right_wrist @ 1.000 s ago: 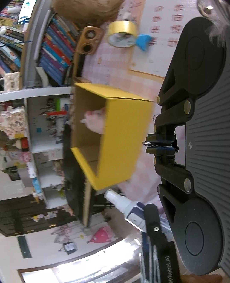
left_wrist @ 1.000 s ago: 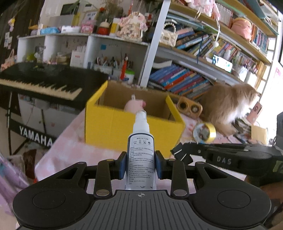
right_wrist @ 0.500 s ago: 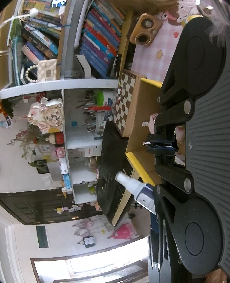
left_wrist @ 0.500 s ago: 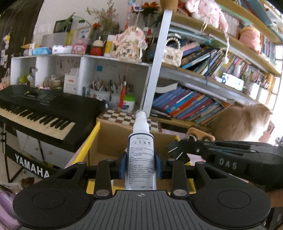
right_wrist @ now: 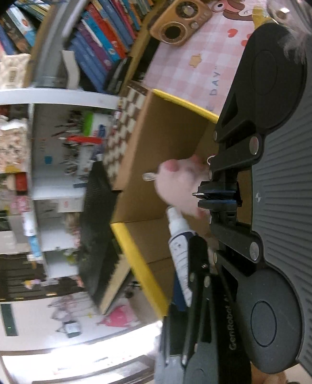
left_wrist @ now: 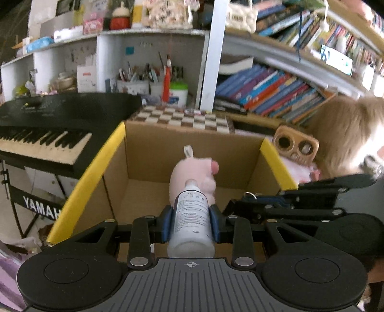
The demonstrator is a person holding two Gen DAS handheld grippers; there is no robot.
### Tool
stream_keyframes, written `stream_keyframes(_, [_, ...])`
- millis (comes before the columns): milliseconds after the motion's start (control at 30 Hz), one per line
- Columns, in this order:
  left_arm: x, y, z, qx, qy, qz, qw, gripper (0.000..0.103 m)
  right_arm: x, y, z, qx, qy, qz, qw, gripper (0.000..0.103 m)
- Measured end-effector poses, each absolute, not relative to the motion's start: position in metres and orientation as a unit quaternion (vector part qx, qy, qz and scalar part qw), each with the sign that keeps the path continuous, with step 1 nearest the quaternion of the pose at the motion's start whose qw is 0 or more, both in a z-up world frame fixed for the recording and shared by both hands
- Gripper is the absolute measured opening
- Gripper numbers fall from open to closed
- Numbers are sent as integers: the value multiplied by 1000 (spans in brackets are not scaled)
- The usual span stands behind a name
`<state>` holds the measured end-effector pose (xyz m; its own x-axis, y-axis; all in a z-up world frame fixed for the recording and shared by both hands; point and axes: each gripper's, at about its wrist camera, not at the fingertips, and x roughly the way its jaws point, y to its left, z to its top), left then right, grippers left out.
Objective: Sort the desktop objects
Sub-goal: 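Lower the bottle and clip into the yellow box and open both grippers, then withdraw both tools from the yellow box back over the table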
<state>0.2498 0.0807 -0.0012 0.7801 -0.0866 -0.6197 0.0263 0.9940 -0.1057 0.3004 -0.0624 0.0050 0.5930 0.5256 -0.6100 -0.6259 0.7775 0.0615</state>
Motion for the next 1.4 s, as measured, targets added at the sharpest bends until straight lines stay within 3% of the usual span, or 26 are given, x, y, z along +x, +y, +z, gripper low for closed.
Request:
stream_keyframes(300, [259, 81, -14, -25, 346, -13, 938, 31, 303, -45, -9, -158, 320, 350, 866, 2])
stream_keyframes(600, [250, 79, -7, -15, 323, -6, 946, 32, 301, -48, -6, -146, 316, 336, 875, 7])
stream_keyframes(700, [242, 83, 3, -21, 301, 1, 953, 42, 298, -54, 2, -123, 304, 319, 889, 21])
stream_keyframes(767, [235, 85, 11, -31, 284, -2, 958, 55, 295, -62, 9, -104, 297, 303, 900, 31])
stream_keyframes(800, [230, 85, 15, -35, 275, -10, 961, 56, 294, -67, 12, -94, 293, 296, 904, 35])
stream_keyframes(1133, [190, 71, 38, -43, 212, -24, 976, 74, 256, -101, 41, -33, 244, 236, 940, 42])
stream_keyframes(1400, [156, 71, 41, -47, 202, -27, 978, 77, 213, -120, 47, -23, 231, 198, 952, 47])
